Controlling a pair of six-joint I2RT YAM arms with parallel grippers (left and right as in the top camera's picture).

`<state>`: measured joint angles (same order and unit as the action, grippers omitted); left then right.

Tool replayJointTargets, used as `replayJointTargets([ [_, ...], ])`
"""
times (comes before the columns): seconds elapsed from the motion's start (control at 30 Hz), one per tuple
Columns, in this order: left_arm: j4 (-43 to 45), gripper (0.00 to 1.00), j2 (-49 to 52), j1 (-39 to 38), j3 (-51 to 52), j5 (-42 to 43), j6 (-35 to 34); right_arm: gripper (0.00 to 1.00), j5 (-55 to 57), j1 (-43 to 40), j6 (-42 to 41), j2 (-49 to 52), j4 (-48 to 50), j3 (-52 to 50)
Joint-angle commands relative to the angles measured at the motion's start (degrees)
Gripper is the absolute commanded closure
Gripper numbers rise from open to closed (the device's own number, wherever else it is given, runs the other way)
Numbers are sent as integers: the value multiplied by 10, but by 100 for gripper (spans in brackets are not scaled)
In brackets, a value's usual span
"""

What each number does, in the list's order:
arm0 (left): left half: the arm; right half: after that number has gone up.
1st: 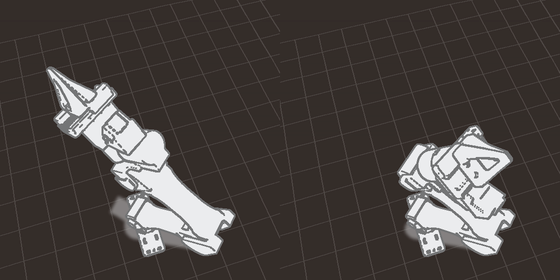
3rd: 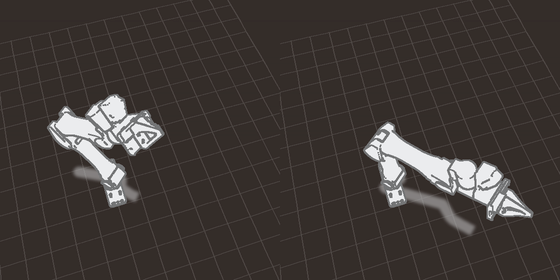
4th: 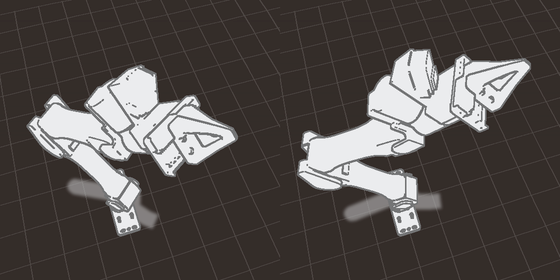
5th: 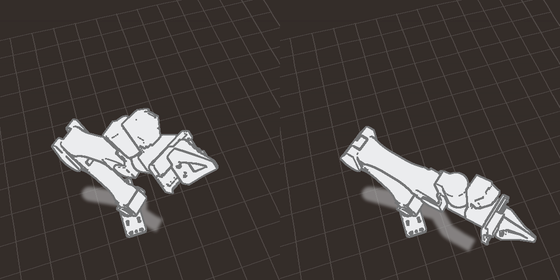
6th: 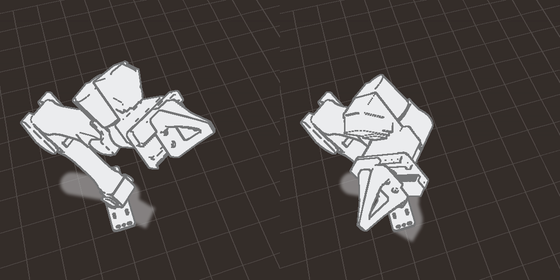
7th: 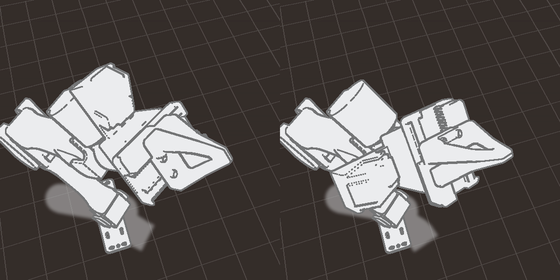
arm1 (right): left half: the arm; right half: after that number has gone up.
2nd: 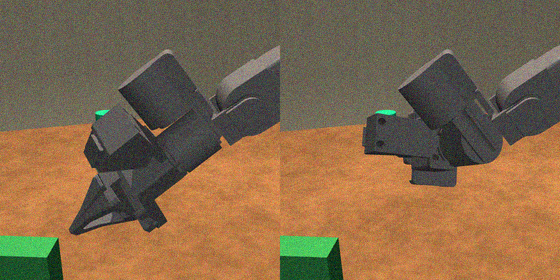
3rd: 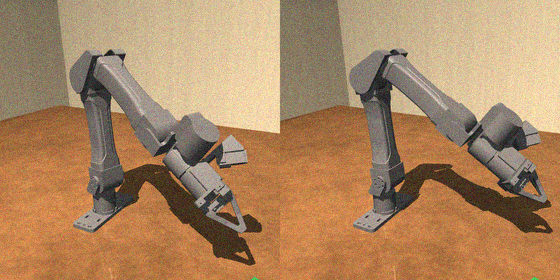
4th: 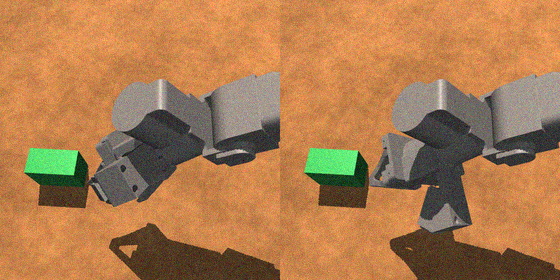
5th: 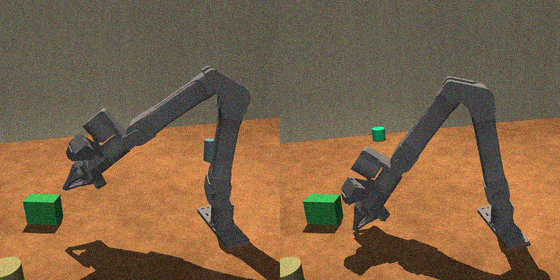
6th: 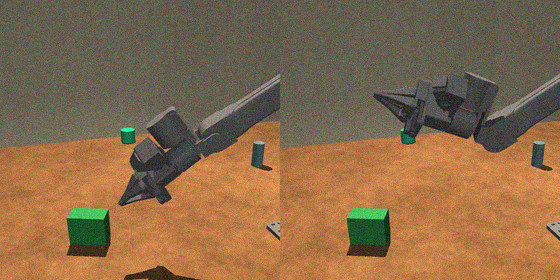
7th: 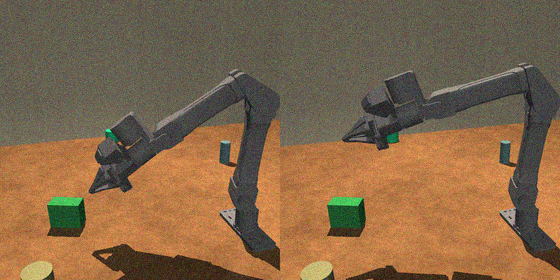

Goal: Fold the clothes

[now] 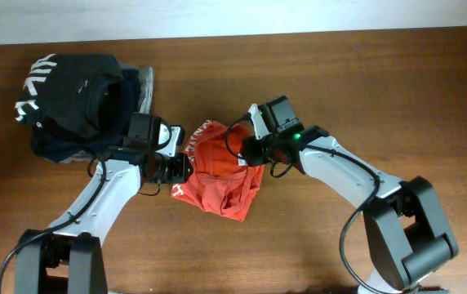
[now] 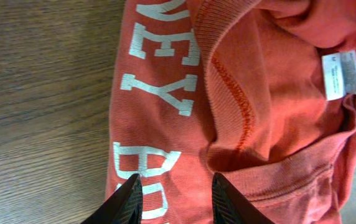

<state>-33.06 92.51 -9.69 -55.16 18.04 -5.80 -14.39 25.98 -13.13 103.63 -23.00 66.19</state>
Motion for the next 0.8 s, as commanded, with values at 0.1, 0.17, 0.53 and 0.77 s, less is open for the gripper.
replayJointTargets([
  [0.1, 3, 64, 5, -2, 7, -14, 7, 92, 111, -11, 2, 3, -11, 0],
  [0.17, 3, 64, 6, -2, 8, -14, 7, 94, 123, -26, -14, 3, -18, 0],
  [0.53, -7, 69, 28, 2, 7, -24, 16, 56, -133, -7, -21, -78, -32, 40],
  [0.77, -60, 61, -29, 45, -17, -22, 22, 52, -75, 69, -43, -34, -27, 40],
])
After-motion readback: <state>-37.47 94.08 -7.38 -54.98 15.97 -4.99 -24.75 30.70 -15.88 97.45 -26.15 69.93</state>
